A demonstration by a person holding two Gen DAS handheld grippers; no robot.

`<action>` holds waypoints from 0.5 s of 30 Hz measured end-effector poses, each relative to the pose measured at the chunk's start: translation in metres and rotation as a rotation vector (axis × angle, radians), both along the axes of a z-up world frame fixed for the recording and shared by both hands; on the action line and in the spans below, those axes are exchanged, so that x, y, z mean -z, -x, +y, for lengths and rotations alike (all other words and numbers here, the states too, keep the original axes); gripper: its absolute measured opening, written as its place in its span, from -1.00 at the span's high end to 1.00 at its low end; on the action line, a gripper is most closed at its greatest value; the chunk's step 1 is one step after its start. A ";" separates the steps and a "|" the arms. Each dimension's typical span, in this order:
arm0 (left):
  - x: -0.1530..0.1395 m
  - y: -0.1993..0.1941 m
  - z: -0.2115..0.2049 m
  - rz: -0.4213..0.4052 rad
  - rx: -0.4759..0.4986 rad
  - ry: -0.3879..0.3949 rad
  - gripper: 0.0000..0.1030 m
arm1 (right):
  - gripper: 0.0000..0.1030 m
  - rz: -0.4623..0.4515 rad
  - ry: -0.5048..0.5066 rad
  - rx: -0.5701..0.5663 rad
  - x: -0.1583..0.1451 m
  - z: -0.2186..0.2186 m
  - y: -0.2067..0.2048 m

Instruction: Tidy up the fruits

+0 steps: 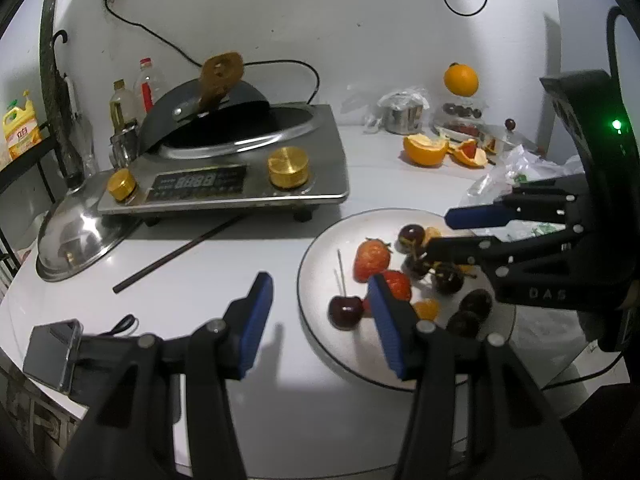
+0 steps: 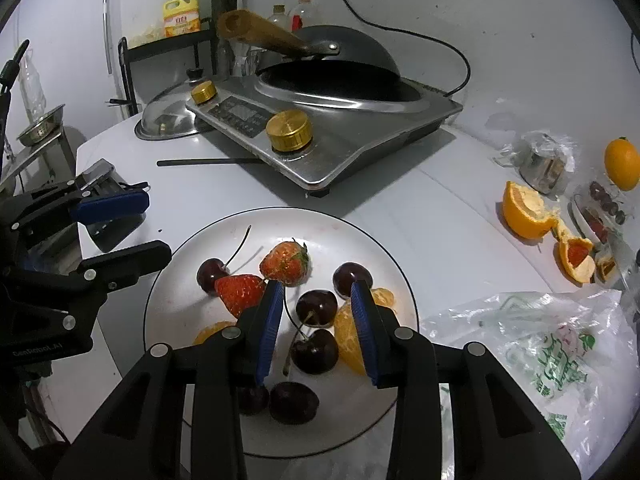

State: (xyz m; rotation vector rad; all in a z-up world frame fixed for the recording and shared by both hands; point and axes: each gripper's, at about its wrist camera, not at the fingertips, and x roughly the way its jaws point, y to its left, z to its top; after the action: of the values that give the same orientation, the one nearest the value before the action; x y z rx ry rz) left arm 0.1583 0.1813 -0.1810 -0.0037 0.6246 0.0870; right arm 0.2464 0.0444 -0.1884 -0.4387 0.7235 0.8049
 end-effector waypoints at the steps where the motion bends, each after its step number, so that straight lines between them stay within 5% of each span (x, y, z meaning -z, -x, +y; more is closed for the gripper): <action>1: -0.001 0.001 -0.002 -0.001 0.001 -0.001 0.01 | 0.27 -0.002 -0.002 0.002 -0.001 -0.002 0.001; 7: -0.007 0.006 -0.014 -0.008 0.013 -0.005 -0.02 | 0.27 -0.015 -0.018 0.018 -0.009 -0.016 0.007; 10: -0.011 0.009 -0.020 -0.020 0.011 -0.003 -0.43 | 0.27 -0.019 -0.024 0.027 -0.012 -0.024 0.010; 15: -0.018 0.015 -0.032 -0.033 0.022 -0.011 -0.43 | 0.27 -0.030 -0.037 0.044 -0.018 -0.040 0.017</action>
State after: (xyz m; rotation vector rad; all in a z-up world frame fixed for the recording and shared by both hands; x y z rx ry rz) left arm 0.1428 0.1493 -0.1630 0.0122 0.5911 0.0690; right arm 0.2290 0.0047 -0.1703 -0.3999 0.6873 0.7675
